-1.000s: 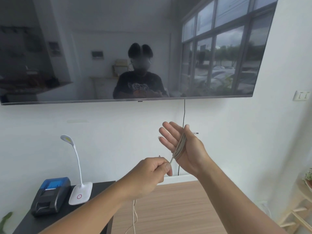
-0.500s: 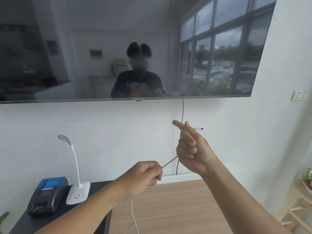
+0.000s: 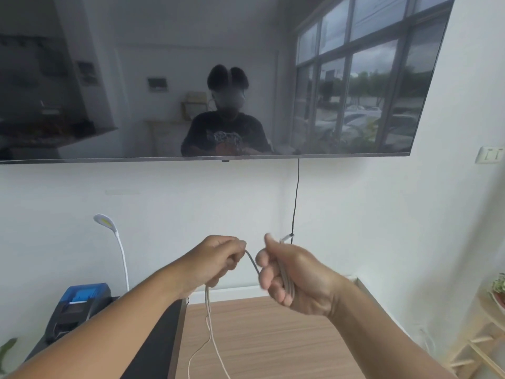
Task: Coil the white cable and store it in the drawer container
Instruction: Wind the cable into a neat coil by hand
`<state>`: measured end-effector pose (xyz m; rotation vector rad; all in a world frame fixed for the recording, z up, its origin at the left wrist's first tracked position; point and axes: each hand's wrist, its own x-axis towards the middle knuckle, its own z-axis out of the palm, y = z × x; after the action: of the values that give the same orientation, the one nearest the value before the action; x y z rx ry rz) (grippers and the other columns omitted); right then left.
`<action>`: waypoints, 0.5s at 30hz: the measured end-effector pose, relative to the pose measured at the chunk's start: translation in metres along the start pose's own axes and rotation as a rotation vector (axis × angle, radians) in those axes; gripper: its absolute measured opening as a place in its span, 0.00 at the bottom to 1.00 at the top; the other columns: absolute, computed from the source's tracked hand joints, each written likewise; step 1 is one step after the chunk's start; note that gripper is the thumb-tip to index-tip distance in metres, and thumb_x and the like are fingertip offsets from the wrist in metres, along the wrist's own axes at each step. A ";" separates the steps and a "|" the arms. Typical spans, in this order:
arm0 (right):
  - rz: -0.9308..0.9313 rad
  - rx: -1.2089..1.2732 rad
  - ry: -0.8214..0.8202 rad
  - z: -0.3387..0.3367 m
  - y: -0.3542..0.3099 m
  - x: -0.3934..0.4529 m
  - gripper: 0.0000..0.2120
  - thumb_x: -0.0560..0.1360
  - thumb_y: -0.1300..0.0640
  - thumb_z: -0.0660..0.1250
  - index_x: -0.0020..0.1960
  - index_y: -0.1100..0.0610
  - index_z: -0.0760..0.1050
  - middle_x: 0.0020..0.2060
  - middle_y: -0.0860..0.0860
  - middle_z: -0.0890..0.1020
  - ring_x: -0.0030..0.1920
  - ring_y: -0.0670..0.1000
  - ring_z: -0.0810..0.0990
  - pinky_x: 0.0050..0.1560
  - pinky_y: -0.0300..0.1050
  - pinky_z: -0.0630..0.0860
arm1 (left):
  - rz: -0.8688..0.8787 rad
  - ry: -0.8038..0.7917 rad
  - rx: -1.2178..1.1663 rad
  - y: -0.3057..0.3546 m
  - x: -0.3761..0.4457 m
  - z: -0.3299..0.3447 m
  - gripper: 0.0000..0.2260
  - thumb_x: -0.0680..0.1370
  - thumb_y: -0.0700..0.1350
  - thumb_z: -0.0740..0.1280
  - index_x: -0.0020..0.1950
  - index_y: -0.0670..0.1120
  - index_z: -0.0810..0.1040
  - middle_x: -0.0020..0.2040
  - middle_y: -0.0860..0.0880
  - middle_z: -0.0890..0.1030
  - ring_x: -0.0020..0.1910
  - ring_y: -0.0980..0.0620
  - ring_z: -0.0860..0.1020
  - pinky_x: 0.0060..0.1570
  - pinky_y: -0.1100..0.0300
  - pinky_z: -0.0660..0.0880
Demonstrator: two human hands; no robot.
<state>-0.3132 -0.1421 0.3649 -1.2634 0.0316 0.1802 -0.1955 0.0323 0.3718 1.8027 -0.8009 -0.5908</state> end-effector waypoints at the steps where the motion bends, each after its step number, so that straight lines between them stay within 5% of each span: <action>1: 0.023 -0.065 -0.029 0.000 0.007 0.002 0.26 0.83 0.39 0.57 0.42 0.55 0.85 0.34 0.56 0.87 0.24 0.50 0.82 0.20 0.38 0.73 | -0.010 0.002 -0.030 0.002 0.002 -0.003 0.14 0.77 0.55 0.64 0.34 0.53 0.70 0.27 0.55 0.61 0.25 0.53 0.55 0.23 0.65 0.56; 3: 0.038 -0.130 -0.065 -0.002 0.017 0.006 0.29 0.85 0.39 0.54 0.58 0.59 0.84 0.46 0.59 0.89 0.32 0.52 0.87 0.25 0.38 0.77 | -0.030 0.015 -0.038 0.005 0.003 -0.007 0.14 0.77 0.56 0.64 0.33 0.53 0.72 0.27 0.55 0.61 0.25 0.53 0.55 0.22 0.65 0.56; 7: 0.004 -0.155 -0.076 -0.003 0.030 0.013 0.31 0.85 0.36 0.51 0.78 0.56 0.64 0.66 0.54 0.84 0.38 0.54 0.87 0.31 0.41 0.79 | 0.027 0.052 0.086 0.005 0.001 -0.003 0.17 0.83 0.54 0.62 0.38 0.52 0.83 0.25 0.59 0.68 0.21 0.59 0.63 0.22 0.68 0.63; 9: -0.016 -0.139 -0.103 -0.001 0.034 0.017 0.28 0.84 0.35 0.53 0.79 0.48 0.66 0.70 0.48 0.81 0.42 0.55 0.88 0.33 0.41 0.80 | 0.083 0.053 0.130 0.006 0.000 0.001 0.17 0.84 0.52 0.61 0.40 0.50 0.84 0.25 0.59 0.69 0.25 0.60 0.71 0.30 0.70 0.71; 12: -0.023 -0.008 -0.112 0.001 0.036 0.022 0.23 0.85 0.37 0.54 0.75 0.43 0.72 0.73 0.46 0.78 0.61 0.59 0.85 0.47 0.46 0.84 | 0.147 0.070 0.189 0.007 -0.004 0.005 0.16 0.83 0.54 0.62 0.42 0.51 0.84 0.28 0.55 0.75 0.36 0.51 0.83 0.47 0.54 0.77; 15: -0.024 0.185 -0.031 -0.003 0.040 0.029 0.24 0.87 0.42 0.51 0.72 0.52 0.76 0.73 0.49 0.76 0.72 0.59 0.77 0.68 0.55 0.76 | 0.197 0.107 0.295 0.006 -0.007 0.012 0.14 0.83 0.54 0.61 0.44 0.56 0.85 0.31 0.62 0.80 0.32 0.64 0.77 0.43 0.56 0.75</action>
<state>-0.2905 -0.1296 0.3232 -1.0755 0.0062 0.1728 -0.2098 0.0285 0.3729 1.9720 -1.0187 -0.2545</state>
